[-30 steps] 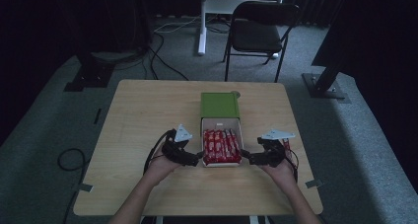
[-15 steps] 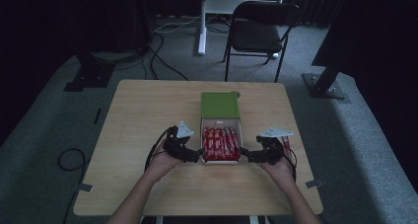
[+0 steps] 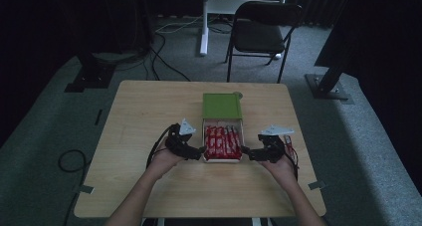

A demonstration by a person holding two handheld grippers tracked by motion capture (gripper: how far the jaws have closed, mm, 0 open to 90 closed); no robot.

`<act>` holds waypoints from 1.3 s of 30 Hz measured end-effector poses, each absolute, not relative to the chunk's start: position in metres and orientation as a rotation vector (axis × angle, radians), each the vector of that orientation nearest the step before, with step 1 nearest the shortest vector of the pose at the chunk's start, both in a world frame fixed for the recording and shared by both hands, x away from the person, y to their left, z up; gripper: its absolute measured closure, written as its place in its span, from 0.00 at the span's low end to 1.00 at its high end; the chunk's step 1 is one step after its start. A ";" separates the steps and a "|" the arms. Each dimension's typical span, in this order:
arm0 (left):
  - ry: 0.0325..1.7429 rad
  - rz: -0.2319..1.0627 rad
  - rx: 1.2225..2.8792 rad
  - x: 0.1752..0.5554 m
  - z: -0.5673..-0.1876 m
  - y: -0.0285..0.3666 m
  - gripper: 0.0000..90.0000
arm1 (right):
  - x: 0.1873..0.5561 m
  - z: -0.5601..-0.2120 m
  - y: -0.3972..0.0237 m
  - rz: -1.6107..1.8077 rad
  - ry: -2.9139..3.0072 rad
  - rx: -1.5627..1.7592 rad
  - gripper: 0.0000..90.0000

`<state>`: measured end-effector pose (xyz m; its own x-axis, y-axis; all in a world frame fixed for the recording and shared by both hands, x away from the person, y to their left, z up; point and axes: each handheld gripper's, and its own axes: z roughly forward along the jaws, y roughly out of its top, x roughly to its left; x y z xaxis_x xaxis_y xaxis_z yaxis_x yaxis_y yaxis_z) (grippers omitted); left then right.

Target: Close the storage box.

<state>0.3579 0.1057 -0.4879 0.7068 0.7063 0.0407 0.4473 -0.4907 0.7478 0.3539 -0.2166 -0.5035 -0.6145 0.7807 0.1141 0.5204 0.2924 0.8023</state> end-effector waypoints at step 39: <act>0.907 0.442 2.179 0.386 -0.486 0.105 0.10 | 0.385 -0.497 -0.214 1.201 2.243 1.237 0.12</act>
<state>0.3860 0.1050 -0.4860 0.6931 0.7200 0.0356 0.4717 -0.4903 0.7329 0.3854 -0.2143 -0.4971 -0.5783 0.8071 0.1189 0.5462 0.2748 0.7913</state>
